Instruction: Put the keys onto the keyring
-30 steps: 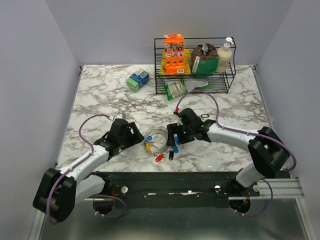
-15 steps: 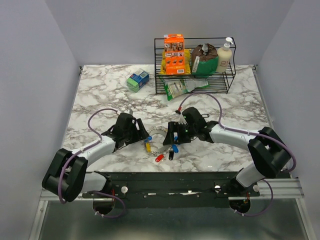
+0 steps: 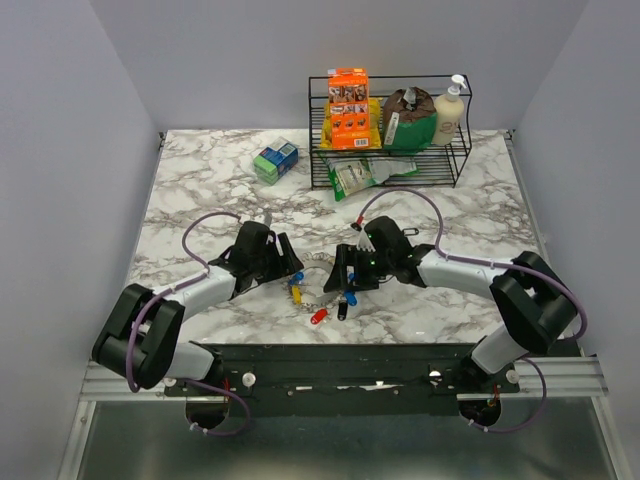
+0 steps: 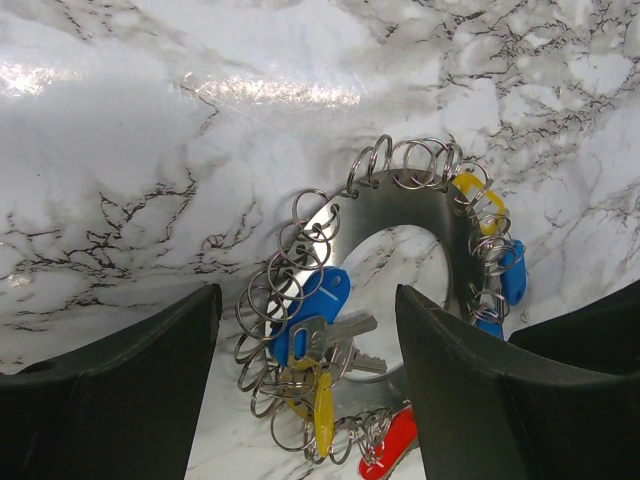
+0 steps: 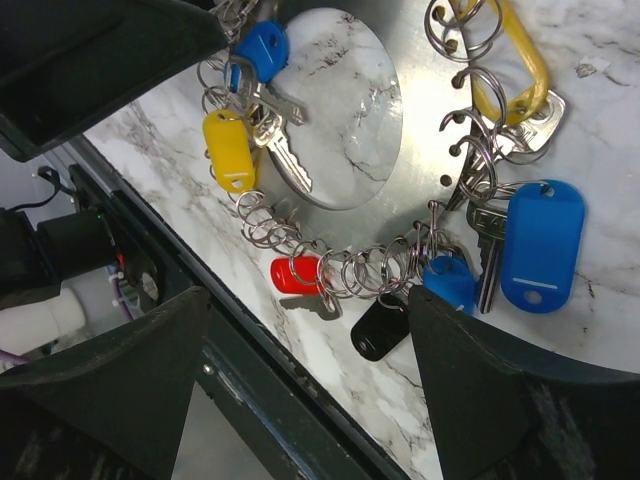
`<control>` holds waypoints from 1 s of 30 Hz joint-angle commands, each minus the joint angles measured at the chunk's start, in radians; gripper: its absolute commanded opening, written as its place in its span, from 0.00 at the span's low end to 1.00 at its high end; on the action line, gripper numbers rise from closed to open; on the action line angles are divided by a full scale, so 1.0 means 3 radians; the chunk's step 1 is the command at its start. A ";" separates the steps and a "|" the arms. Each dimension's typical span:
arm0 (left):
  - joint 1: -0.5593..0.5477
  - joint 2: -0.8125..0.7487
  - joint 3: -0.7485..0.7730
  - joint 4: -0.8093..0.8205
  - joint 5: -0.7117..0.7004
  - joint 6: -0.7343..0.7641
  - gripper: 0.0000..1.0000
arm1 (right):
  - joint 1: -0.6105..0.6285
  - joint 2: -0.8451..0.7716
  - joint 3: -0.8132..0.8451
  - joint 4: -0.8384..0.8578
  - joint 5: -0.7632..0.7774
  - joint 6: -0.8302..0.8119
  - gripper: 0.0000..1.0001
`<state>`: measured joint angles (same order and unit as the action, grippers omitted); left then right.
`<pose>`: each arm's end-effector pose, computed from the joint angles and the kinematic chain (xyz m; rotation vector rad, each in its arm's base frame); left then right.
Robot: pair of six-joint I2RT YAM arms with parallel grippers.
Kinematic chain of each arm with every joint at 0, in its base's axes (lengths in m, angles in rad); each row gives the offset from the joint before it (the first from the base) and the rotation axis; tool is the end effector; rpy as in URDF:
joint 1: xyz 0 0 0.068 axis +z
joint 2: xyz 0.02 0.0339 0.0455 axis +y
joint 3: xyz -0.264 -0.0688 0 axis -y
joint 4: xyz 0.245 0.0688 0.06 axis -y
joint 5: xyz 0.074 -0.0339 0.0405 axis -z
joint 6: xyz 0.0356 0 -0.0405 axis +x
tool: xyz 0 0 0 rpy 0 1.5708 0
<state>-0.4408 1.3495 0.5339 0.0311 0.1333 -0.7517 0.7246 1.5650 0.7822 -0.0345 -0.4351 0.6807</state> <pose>0.2250 -0.1114 0.1566 -0.3147 2.4498 -0.7114 0.2201 0.2149 0.1697 -0.2862 2.6110 1.1104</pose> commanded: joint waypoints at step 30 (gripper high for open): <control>-0.0187 -0.0111 -0.0317 -0.0093 -0.0081 -0.0153 0.52 | -0.0007 0.0786 0.0767 -0.0120 0.0151 -0.0004 0.88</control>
<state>-0.4835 1.3468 0.4786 0.0994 0.1398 -0.7849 0.7242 1.7824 0.9581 -0.0353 -0.4339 0.7067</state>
